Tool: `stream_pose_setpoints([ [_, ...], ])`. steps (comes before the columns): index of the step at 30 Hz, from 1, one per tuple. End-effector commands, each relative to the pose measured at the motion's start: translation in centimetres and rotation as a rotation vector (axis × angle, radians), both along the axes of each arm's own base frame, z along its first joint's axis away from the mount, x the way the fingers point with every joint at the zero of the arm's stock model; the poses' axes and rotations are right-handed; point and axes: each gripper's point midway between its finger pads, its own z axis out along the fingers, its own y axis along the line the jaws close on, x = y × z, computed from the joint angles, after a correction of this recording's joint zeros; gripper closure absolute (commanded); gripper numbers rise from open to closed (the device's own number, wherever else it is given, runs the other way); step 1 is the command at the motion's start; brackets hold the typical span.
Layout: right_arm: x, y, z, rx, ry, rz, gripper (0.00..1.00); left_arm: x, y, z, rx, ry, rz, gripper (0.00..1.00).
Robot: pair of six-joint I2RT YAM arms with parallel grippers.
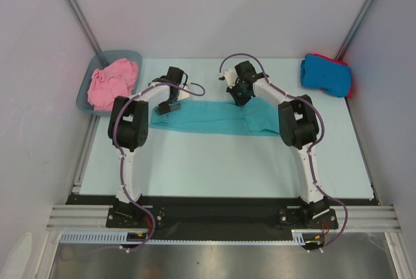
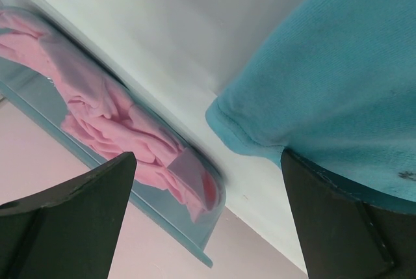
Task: Fold and stack the t-shirts
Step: Fold the tshirt
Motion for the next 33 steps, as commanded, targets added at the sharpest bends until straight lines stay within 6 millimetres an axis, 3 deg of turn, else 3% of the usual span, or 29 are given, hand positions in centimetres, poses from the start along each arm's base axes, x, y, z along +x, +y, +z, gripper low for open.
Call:
stream_pose_setpoints([
  [1,1.4,-0.4,-1.5,-0.011,-0.021,-0.033,1.00,-0.2,-0.5,3.4,-0.028,-0.062,0.003,0.00],
  [12,5.3,-2.7,-1.9,-0.089,-0.099,-0.124,1.00,-1.9,0.4,4.2,0.014,-0.044,0.001,0.00],
  [26,6.6,-4.8,-1.8,-0.151,-0.135,-0.134,1.00,-3.1,1.1,4.4,0.065,-0.020,-0.010,0.00],
  [27,6.4,-4.6,-1.7,-0.148,-0.129,-0.121,0.96,-3.1,1.1,4.5,0.064,-0.022,-0.008,0.00],
  [30,6.1,-4.3,0.1,-0.124,-0.128,-0.108,0.69,-3.2,1.3,4.5,0.073,-0.022,-0.001,0.00],
  [31,5.8,-4.3,0.8,-0.118,-0.129,-0.109,0.63,-3.2,1.3,4.6,0.072,-0.025,0.000,0.00],
  [33,5.7,-4.5,3.9,-0.099,-0.170,-0.120,0.55,-3.2,1.3,4.9,0.071,-0.037,0.006,0.00],
])
